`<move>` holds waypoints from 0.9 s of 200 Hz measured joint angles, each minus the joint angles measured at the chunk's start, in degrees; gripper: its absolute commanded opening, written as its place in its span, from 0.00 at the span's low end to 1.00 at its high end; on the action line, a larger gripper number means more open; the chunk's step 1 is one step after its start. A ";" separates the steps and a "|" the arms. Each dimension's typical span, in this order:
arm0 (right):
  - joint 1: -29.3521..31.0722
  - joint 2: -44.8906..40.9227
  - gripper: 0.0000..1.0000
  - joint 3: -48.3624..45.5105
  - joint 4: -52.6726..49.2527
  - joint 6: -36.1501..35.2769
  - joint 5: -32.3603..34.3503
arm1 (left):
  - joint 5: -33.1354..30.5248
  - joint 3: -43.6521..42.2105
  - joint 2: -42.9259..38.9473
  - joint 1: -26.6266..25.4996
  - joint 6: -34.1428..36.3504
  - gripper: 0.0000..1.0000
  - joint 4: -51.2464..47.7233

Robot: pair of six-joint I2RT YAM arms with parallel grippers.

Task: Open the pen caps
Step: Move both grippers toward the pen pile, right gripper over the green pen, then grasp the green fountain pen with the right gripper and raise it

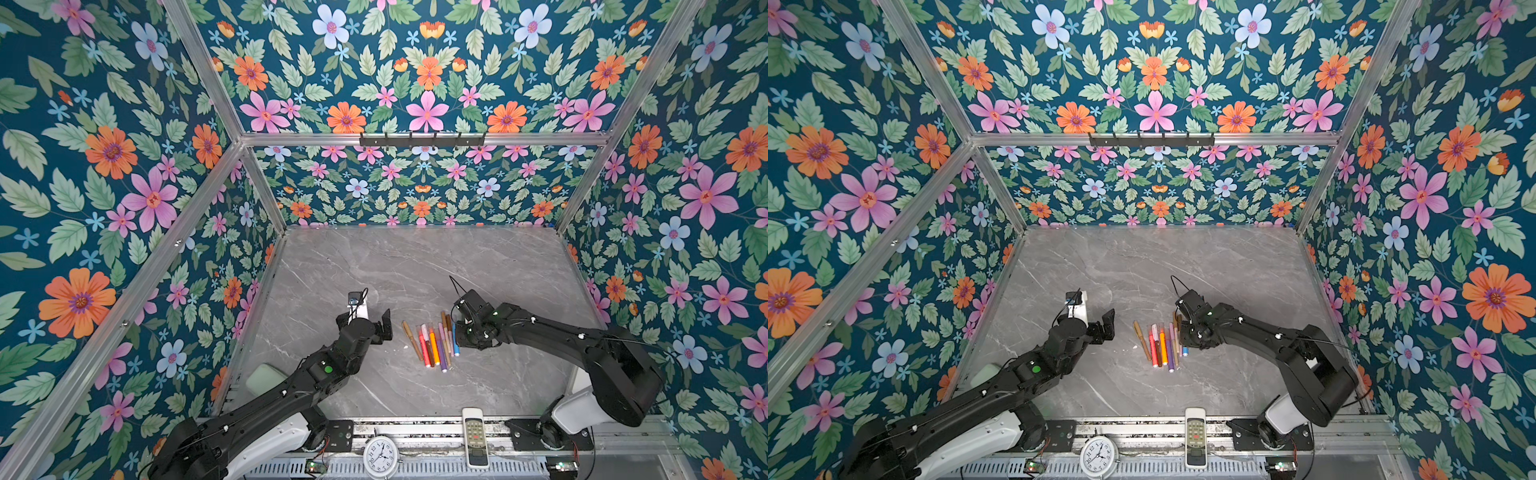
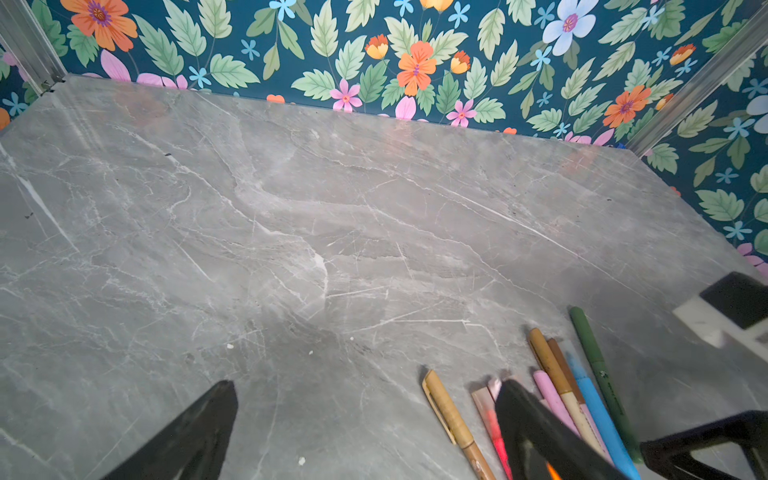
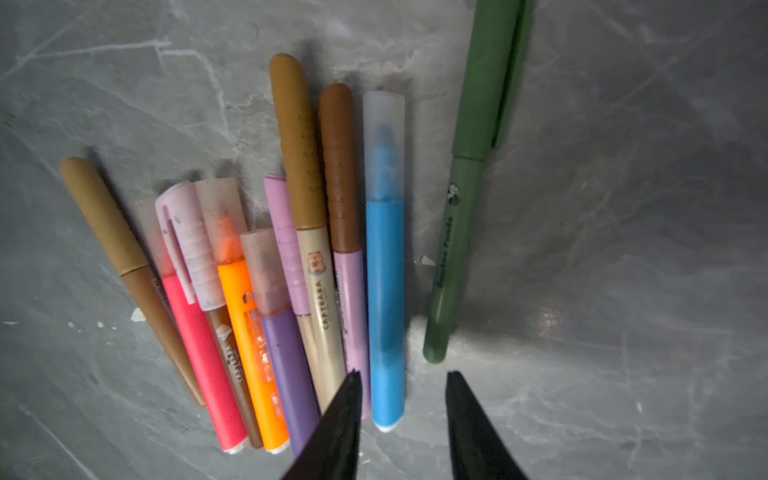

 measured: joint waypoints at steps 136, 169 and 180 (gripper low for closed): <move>0.00 8.28 0.00 1.79 0.42 2.03 8.57 | 1.70 3.02 3.67 0.11 0.44 0.89 -2.05; -1.05 3.72 0.00 -1.97 2.03 1.75 9.29 | 3.72 4.96 7.15 0.11 0.39 0.88 -1.66; -1.81 1.16 0.00 -3.76 0.11 1.70 9.73 | 4.63 5.62 8.20 0.13 0.37 0.88 -1.29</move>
